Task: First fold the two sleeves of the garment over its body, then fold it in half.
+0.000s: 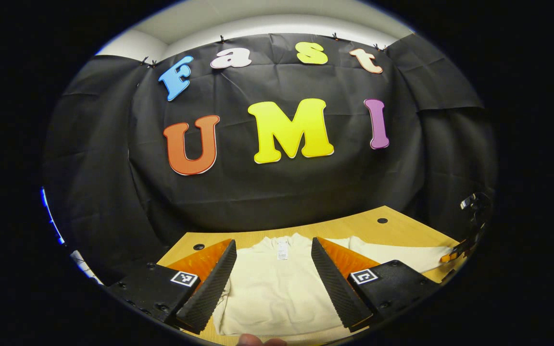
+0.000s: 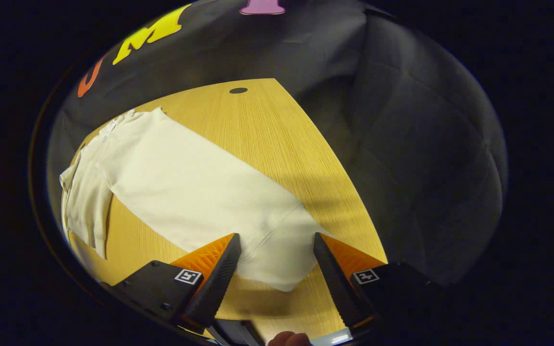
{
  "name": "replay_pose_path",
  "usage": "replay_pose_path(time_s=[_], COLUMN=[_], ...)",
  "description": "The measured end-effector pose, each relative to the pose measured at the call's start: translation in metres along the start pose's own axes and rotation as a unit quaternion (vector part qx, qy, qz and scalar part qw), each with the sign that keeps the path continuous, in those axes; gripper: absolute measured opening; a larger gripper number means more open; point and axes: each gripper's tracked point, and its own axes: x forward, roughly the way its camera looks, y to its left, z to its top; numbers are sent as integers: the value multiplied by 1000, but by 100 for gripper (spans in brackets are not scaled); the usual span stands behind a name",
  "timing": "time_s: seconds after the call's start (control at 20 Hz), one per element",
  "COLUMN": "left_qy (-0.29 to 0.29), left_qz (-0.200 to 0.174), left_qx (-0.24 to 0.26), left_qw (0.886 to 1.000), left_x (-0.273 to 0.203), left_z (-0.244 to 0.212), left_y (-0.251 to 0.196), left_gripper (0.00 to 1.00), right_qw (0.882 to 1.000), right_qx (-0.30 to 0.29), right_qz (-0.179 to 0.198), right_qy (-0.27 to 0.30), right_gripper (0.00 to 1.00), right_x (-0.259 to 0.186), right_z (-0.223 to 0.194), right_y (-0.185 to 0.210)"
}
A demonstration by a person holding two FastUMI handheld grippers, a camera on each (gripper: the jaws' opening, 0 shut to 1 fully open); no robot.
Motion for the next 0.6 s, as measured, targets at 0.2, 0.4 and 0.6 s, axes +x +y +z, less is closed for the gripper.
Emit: replay_pose_path(time_s=[0.2, 0.4, 0.6], left_qy=[3, 1, 4], left_qz=[12, 21, 31], left_qx=[-10, -9, -19], left_qw=[1000, 1000, 999], left_x=[0, 0, 1], left_z=[-4, -3, -6], left_y=[13, 25, 38], left_gripper=[99, 99, 99], right_qw=[999, 1000, 1000], right_qx=[-35, -26, -11], right_qz=[20, 8, -1], right_qy=[-27, -15, 10], right_gripper=[70, 22, 9], right_x=[-4, -2, 0], right_z=[-8, -6, 0], right_y=[3, 0, 0])
